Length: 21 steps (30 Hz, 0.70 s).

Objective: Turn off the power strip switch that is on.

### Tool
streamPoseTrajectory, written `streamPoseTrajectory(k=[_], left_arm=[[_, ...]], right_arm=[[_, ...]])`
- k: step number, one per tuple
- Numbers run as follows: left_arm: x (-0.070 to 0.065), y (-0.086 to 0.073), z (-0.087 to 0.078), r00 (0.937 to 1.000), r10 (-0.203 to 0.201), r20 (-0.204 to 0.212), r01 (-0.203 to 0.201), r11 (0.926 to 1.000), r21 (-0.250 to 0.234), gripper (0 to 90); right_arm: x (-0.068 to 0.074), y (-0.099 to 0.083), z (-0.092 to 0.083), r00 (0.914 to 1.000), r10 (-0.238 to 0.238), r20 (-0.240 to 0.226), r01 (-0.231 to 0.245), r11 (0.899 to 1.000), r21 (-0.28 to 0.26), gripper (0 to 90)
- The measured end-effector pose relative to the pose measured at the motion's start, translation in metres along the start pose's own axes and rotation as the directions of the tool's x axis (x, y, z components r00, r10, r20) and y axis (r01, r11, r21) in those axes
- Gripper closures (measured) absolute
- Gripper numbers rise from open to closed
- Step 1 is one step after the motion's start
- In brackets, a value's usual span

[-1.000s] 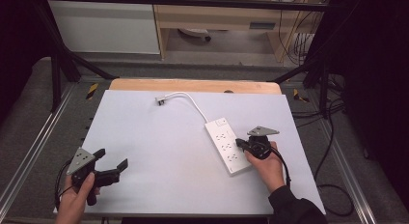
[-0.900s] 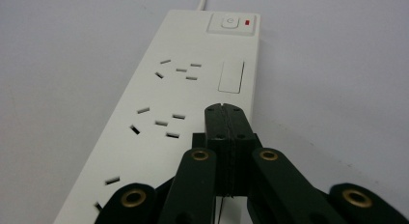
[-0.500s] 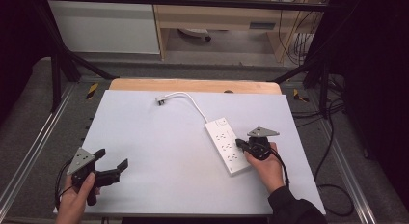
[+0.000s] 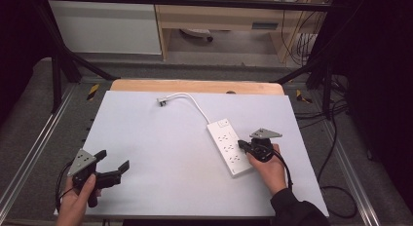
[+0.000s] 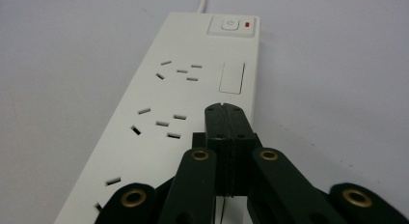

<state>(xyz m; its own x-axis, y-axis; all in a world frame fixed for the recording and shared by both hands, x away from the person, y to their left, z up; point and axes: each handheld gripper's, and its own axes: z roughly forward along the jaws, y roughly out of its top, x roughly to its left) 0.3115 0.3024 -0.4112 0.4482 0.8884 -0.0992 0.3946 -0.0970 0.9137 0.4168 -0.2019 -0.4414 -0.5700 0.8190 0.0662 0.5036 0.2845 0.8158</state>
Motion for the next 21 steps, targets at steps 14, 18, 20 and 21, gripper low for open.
streamPoseTrajectory(k=[14, 18, 20, 21], left_arm=[[-0.0003, -0.0001, 0.0002, 1.0000, 0.000, -0.001, 0.000, 1.0000, 0.001, 4.7], [-0.0004, -0.0003, 0.0005, 1.0000, 0.001, -0.001, -0.001, 1.0000, 0.004, 4.7], [-0.0005, -0.0002, 0.0005, 1.0000, 0.004, -0.001, -0.004, 1.0000, 0.004, 4.7], [-0.0005, -0.0002, 0.0004, 1.0000, 0.004, -0.001, -0.004, 1.0000, 0.005, 4.7]], right_arm=[[0.0008, -0.0009, -0.0001, 1.0000, -0.007, 0.004, 0.007, 1.000, -0.006, 90.0], [0.0009, -0.0011, -0.0002, 1.0000, -0.006, 0.004, 0.006, 1.000, -0.007, 90.0], [0.0011, -0.0012, -0.0002, 1.0000, -0.008, 0.005, 0.008, 1.000, -0.008, 90.0], [0.0013, -0.0014, -0.0002, 1.0000, -0.007, 0.006, 0.007, 1.000, -0.009, 90.0]])
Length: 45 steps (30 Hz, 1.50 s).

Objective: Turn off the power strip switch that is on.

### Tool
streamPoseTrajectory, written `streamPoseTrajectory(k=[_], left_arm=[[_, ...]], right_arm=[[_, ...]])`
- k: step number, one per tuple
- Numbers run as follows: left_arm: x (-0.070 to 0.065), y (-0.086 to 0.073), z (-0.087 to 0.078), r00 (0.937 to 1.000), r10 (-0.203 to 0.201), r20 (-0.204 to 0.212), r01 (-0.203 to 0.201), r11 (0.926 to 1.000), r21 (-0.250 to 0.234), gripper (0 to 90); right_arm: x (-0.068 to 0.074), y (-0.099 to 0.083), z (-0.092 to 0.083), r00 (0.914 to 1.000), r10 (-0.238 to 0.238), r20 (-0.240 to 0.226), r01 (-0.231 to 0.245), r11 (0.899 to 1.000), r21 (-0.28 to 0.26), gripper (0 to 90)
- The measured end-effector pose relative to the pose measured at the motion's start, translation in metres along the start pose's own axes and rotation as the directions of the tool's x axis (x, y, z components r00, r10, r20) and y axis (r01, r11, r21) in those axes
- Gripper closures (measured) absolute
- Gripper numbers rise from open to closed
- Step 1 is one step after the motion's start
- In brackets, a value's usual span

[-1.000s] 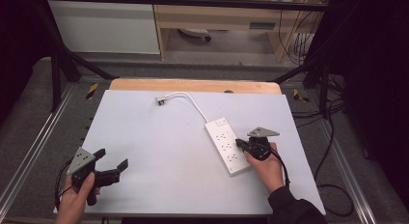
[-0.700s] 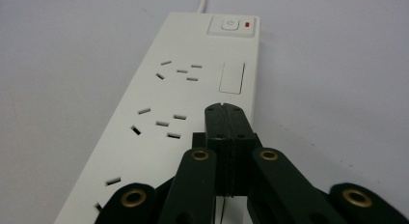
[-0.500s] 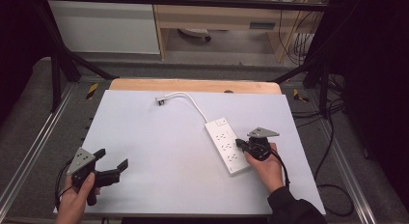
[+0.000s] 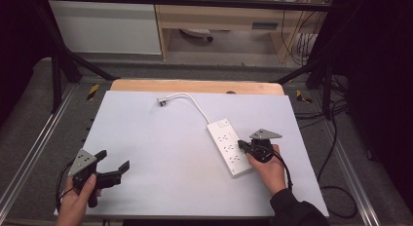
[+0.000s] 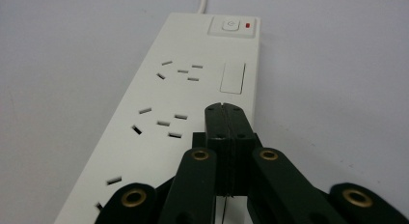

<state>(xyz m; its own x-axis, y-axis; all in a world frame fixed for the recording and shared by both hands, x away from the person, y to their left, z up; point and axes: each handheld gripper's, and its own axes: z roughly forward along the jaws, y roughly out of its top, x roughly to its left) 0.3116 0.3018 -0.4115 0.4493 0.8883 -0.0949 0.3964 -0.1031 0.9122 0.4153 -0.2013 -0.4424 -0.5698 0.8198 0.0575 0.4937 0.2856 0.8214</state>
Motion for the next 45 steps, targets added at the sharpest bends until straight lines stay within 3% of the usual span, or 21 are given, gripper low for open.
streamPoseTrajectory(k=[45], left_arm=[[-0.0005, -0.0001, 0.0006, 1.0000, 0.002, 0.001, -0.002, 1.0000, 0.001, 4.6]], right_arm=[[-0.0015, -0.0024, 0.0015, 1.0000, -0.003, -0.004, 0.003, 1.000, -0.017, 90.0]])
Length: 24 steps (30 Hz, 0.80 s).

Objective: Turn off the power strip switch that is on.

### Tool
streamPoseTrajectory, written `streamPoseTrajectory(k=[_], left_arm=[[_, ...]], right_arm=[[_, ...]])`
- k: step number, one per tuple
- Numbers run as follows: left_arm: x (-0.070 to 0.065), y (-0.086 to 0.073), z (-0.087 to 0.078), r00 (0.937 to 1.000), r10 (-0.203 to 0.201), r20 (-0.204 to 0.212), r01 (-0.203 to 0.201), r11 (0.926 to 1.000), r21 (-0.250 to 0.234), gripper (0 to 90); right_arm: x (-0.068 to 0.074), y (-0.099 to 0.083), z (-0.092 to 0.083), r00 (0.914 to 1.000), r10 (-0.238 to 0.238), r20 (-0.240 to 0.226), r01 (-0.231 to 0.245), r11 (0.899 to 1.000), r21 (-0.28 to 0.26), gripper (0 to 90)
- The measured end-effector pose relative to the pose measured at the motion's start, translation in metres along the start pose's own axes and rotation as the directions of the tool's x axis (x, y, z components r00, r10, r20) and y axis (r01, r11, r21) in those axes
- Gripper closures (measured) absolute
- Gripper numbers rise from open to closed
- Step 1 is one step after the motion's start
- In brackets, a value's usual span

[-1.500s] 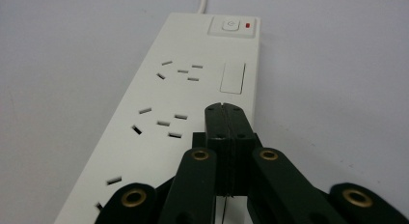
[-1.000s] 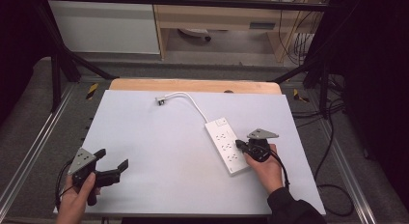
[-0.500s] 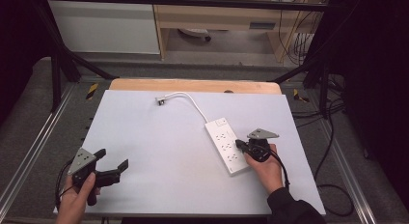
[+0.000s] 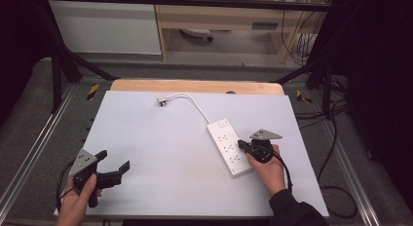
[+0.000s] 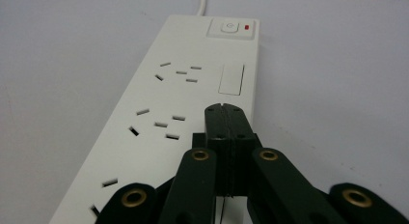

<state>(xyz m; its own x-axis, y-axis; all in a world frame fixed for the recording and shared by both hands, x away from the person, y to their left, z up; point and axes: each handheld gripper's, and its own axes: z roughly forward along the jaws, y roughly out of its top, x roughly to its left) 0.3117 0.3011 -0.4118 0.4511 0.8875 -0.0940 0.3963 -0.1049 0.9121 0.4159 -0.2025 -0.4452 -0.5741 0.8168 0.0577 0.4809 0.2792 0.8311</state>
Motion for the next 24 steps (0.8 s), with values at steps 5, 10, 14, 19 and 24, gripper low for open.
streamPoseTrajectory(k=[5, 10, 14, 19, 24], left_arm=[[-0.0002, 0.0000, 0.0003, 1.0000, 0.001, 0.001, -0.001, 1.0000, 0.002, 4.7], [-0.0001, 0.0000, 0.0003, 1.0000, 0.002, 0.001, -0.002, 1.0000, 0.004, 4.6], [-0.0002, 0.0000, 0.0003, 1.0000, 0.001, 0.001, -0.001, 1.0000, 0.004, 4.6], [0.0001, 0.0000, 0.0002, 1.0000, 0.001, 0.001, -0.001, 1.0000, 0.004, 4.7], [0.0003, 0.0000, -0.0001, 1.0000, 0.001, -0.001, -0.001, 1.0000, 0.001, 4.6]], right_arm=[[0.0003, 0.0007, -0.0007, 1.0000, -0.002, -0.002, 0.002, 1.000, -0.016, 90.0], [0.0000, 0.0011, -0.0012, 1.0000, 0.005, 0.000, -0.005, 1.000, -0.021, 90.0], [0.0005, 0.0018, -0.0028, 1.0000, 0.008, 0.001, -0.008, 1.000, -0.030, 90.0], [0.0004, 0.0029, -0.0048, 0.9999, 0.009, 0.006, -0.009, 0.999, -0.040, 87.3], [-0.0002, 0.0034, -0.0062, 0.9999, 0.015, -0.004, -0.015, 0.999, -0.048, 84.2]])
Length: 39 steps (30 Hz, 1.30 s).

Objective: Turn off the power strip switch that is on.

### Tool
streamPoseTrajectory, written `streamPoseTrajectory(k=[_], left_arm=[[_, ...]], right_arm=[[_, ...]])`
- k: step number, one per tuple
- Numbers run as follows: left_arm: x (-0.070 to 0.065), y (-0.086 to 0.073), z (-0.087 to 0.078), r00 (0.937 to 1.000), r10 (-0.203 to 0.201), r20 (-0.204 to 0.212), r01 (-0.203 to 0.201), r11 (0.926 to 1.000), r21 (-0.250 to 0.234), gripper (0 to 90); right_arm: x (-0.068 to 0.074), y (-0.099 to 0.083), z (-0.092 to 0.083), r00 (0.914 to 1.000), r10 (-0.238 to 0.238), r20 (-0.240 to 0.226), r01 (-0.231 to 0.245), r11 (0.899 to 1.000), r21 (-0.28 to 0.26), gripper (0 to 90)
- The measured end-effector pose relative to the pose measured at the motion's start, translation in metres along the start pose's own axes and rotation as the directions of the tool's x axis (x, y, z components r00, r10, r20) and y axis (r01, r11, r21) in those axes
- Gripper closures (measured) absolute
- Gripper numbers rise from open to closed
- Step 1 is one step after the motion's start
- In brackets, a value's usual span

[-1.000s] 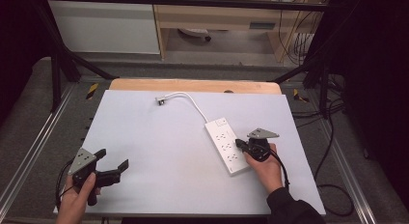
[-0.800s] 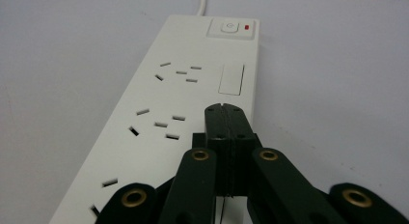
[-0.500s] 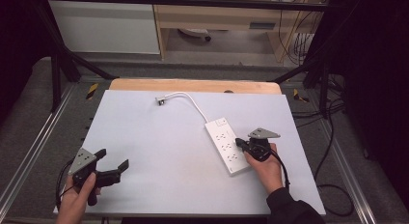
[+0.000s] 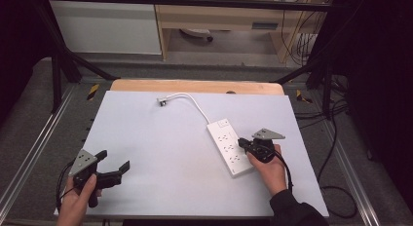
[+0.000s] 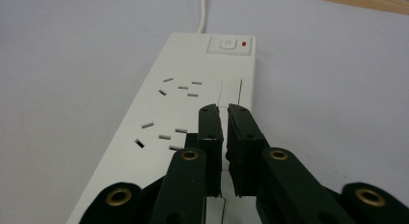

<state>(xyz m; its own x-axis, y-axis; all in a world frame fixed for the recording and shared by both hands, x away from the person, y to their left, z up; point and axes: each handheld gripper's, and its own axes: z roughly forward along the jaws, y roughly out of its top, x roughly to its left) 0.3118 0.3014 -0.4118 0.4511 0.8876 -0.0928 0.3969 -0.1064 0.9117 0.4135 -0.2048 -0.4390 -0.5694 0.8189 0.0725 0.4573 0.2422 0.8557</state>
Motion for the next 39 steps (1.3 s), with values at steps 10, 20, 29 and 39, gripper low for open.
streamPoseTrajectory(k=[10, 20, 29, 39], left_arm=[[0.000, 0.000, 0.000, 1.0000, -0.001, 0.002, 0.001, 1.0000, 0.000, 4.7], [0.000, 0.000, 0.000, 1.0000, -0.002, -0.001, 0.002, 1.0000, -0.002, 4.7], [0.000, 0.000, 0.000, 1.0000, -0.002, 0.000, 0.002, 1.0000, 0.000, 4.7], [0.000, 0.000, 0.000, 1.0000, -0.004, 0.001, 0.004, 1.0000, 0.000, 4.7]], right_arm=[[0.004, 0.004, -0.003, 0.9998, 0.000, -0.020, 0.000, 1.000, -0.005, 72.9], [0.009, 0.015, -0.004, 0.9995, 0.005, -0.032, -0.005, 1.000, 0.009, 45.2], [0.014, 0.022, 0.000, 0.9991, 0.015, -0.040, -0.013, 0.999, 0.043, 26.4], [0.016, 0.030, 0.002, 0.9990, 0.026, -0.036, -0.024, 0.998, 0.057, 7.5]])
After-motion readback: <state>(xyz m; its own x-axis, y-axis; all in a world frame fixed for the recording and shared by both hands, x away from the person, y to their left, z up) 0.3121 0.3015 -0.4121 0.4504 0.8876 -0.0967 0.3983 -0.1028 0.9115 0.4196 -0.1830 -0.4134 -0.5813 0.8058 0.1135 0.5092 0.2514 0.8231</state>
